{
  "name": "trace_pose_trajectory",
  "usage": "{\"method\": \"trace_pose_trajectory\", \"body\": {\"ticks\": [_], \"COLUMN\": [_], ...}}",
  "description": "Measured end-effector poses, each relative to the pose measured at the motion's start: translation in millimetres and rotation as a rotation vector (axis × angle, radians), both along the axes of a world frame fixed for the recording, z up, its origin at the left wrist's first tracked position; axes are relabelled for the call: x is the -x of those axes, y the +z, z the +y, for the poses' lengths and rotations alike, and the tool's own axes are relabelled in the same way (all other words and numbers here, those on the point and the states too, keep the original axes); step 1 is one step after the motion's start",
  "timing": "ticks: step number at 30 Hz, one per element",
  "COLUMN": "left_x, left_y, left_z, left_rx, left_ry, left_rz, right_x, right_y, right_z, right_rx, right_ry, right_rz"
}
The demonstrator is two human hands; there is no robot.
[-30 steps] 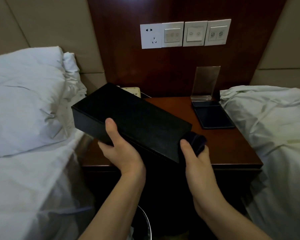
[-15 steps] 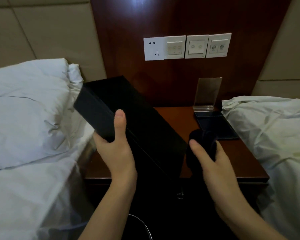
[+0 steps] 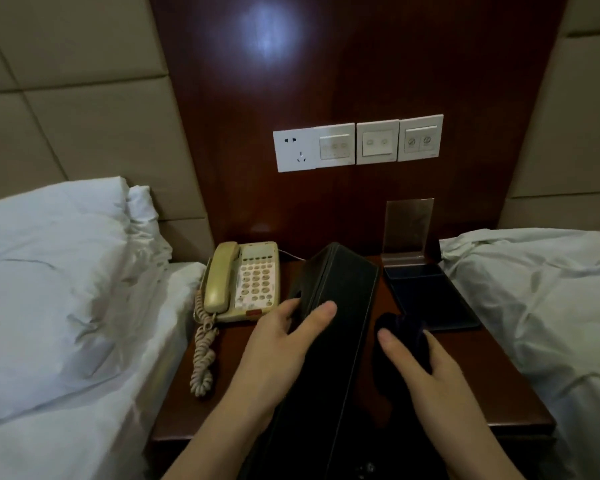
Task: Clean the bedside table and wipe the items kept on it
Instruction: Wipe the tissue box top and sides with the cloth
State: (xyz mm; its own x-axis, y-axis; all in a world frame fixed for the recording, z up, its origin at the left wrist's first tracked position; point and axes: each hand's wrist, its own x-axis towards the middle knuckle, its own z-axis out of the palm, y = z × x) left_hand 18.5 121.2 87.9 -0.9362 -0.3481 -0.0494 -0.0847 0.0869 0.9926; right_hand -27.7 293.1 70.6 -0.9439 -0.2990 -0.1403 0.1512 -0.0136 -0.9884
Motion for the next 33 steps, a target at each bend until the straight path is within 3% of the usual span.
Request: {"method": "trace_pose_trajectory", "body": {"ticks": [9,18,22,33], "left_x": [73,175,199,235], "left_y": [20,18,-2,-36], "left_z": [-2,-35,-45,-64], "left_rx": [0.074,0.616,0.813,0.921], "left_ry": [-0.078,-0.367,-0.399,-0.471], "left_rz": [-0.02,-0.08,-0.064,-0.217], "right_x": [53,87,94,99], "right_y": [-6,-15,-20,-41], "right_z": [20,17,16,-4], "right_rx": [0.054,0.069,0.052,0.013], "right_ry": [-0.121,-0.149,-0.155,-0.17], "right_rz": [-0.061,-0.1,-0.095,-0.108]}}
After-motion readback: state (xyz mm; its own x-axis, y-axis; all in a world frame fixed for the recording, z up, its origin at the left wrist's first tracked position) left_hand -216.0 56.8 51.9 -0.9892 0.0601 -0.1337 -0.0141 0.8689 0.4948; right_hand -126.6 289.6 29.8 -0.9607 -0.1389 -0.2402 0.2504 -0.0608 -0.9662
